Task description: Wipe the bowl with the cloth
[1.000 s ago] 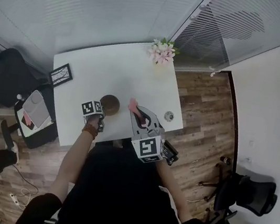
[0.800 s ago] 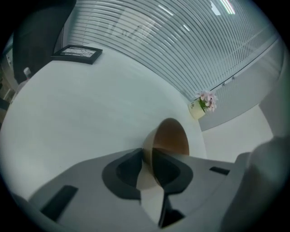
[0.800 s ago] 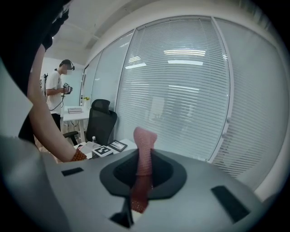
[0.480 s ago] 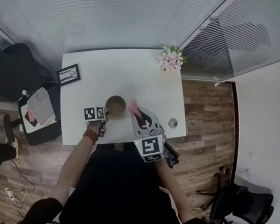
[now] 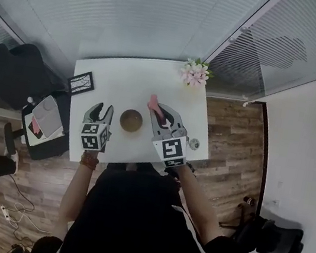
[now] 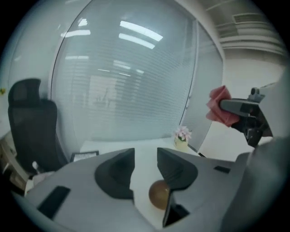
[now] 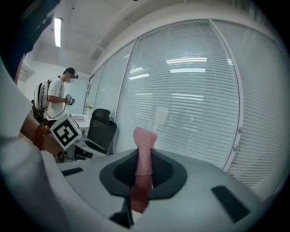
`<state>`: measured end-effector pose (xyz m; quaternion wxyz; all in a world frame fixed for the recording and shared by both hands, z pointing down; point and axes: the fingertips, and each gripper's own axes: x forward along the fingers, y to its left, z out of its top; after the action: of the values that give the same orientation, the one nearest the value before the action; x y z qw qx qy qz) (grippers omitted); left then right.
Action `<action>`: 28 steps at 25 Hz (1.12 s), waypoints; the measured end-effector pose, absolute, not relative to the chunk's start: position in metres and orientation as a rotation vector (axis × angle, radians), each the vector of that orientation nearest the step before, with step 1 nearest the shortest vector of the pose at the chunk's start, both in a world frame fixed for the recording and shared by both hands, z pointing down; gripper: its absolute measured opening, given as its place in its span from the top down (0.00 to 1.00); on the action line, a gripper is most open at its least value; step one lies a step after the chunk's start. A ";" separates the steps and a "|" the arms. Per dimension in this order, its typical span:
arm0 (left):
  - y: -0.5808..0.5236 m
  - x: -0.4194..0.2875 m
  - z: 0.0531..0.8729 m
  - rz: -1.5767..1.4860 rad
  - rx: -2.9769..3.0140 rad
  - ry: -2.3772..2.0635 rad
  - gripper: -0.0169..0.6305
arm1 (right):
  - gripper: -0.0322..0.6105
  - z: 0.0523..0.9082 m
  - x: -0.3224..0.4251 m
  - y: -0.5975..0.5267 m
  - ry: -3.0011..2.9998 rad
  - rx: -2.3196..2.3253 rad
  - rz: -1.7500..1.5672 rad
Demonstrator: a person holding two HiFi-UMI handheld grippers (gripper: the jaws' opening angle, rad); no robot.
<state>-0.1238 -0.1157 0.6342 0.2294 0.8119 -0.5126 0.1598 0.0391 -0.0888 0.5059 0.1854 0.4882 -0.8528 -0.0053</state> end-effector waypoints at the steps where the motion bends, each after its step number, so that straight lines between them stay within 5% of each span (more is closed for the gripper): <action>1: -0.121 -0.121 0.607 0.407 2.299 -1.462 0.74 | 0.91 0.499 0.037 -0.094 -2.419 1.374 -0.034; 10: -0.129 -0.103 0.451 0.049 2.590 -1.774 0.93 | 0.91 0.441 0.008 -0.116 -2.531 1.447 -0.164; 28: -0.106 -0.117 0.471 0.040 2.583 -1.706 0.96 | 0.91 0.457 -0.040 -0.095 -2.541 1.431 -0.055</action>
<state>-0.1168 -0.1062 0.4707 0.0230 0.8342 -0.5508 0.0129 -0.0399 -0.0950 0.4574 0.1121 0.4876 -0.8656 -0.0188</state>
